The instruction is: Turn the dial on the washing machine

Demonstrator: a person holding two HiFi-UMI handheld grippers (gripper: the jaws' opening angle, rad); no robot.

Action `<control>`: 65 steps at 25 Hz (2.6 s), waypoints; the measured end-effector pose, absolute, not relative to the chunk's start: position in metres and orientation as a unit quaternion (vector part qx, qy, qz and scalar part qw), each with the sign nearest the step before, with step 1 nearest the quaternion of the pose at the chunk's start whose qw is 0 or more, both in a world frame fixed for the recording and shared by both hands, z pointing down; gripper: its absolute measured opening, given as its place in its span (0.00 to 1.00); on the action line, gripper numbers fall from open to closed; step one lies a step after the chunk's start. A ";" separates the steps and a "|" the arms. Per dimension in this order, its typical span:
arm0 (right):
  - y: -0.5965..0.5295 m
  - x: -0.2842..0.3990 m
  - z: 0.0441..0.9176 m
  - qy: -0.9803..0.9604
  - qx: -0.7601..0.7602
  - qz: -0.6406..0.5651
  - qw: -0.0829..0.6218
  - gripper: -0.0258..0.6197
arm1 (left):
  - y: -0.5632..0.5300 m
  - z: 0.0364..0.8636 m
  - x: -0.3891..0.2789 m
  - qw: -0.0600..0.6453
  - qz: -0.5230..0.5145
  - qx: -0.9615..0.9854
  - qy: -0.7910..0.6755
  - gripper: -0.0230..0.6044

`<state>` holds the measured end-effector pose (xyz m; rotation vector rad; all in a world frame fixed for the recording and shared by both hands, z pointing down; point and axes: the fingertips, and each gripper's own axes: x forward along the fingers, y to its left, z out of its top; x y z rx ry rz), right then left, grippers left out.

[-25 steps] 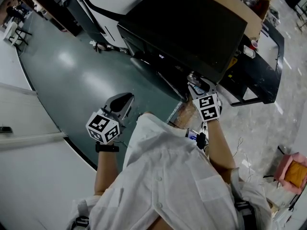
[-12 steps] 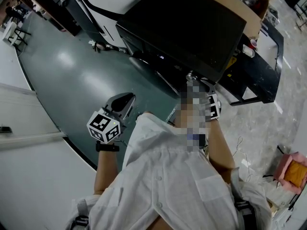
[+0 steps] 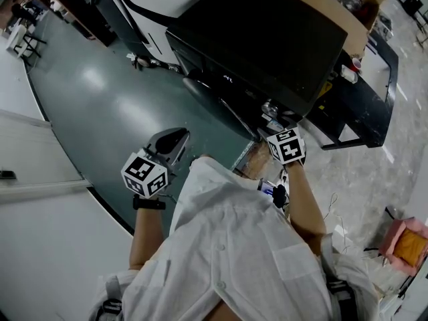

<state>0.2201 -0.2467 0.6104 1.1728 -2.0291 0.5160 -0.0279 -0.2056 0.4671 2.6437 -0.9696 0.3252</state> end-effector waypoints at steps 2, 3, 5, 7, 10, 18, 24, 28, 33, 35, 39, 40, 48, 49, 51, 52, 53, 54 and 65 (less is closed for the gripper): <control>-0.247 0.217 0.617 -0.788 0.451 0.208 0.364 0.53 | -0.206 0.469 -0.028 0.154 0.113 0.921 -0.338 0.10; -0.246 0.215 0.620 -0.789 0.447 0.211 0.366 0.53 | -0.207 0.469 -0.028 0.154 0.113 0.922 -0.338 0.10; -0.244 0.214 0.622 -0.789 0.440 0.209 0.374 0.53 | -0.207 0.470 -0.027 0.153 0.112 0.922 -0.337 0.10; -0.242 0.216 0.618 -0.789 0.441 0.207 0.374 0.52 | -0.208 0.469 -0.027 0.153 0.109 0.922 -0.339 0.10; -0.238 0.215 0.607 -0.785 0.449 0.197 0.379 0.53 | -0.210 0.469 -0.030 0.154 0.107 0.920 -0.344 0.10; -0.263 0.195 0.533 -0.817 0.467 0.069 0.332 0.46 | -0.210 0.467 -0.032 0.154 0.100 0.919 -0.349 0.10; -0.277 0.173 0.555 -0.824 0.407 0.028 0.392 0.46 | -0.207 0.465 -0.027 0.150 0.100 0.922 -0.343 0.10; -0.272 0.183 0.564 -0.807 0.420 0.007 0.415 0.45 | -0.205 0.466 -0.031 0.153 0.100 0.920 -0.348 0.10; -0.263 0.195 0.562 -0.801 0.445 0.019 0.400 0.48 | -0.204 0.468 -0.036 0.154 0.097 0.918 -0.354 0.10; -0.259 0.200 0.565 -0.797 0.451 0.025 0.402 0.48 | -0.204 0.468 -0.032 0.154 0.097 0.919 -0.349 0.10; -0.251 0.206 0.570 -0.792 0.460 0.045 0.399 0.52 | -0.203 0.467 -0.025 0.152 0.098 0.923 -0.341 0.10; -0.249 0.207 0.573 -0.791 0.460 0.051 0.400 0.53 | -0.203 0.467 -0.025 0.152 0.098 0.923 -0.340 0.10; -0.225 0.198 0.580 -0.806 0.439 0.105 0.383 0.47 | -0.203 0.463 -0.024 0.147 0.096 0.924 -0.340 0.10; -0.222 0.195 0.577 -0.810 0.439 0.109 0.373 0.47 | -0.203 0.462 -0.026 0.146 0.096 0.924 -0.341 0.10; -0.219 0.188 0.568 -0.821 0.436 0.113 0.349 0.47 | -0.204 0.462 -0.029 0.145 0.095 0.922 -0.345 0.10; -0.219 0.186 0.561 -0.828 0.436 0.112 0.334 0.47 | -0.205 0.462 -0.031 0.144 0.095 0.922 -0.347 0.10; -0.220 0.185 0.552 -0.835 0.438 0.107 0.315 0.46 | -0.205 0.461 -0.032 0.143 0.094 0.921 -0.349 0.10; -0.221 0.186 0.540 -0.842 0.443 0.101 0.292 0.44 | -0.205 0.460 -0.034 0.142 0.093 0.921 -0.351 0.10; -0.229 0.293 0.432 -0.802 0.590 0.077 0.056 0.04 | -0.221 0.420 -0.073 0.093 0.038 0.894 -0.438 0.10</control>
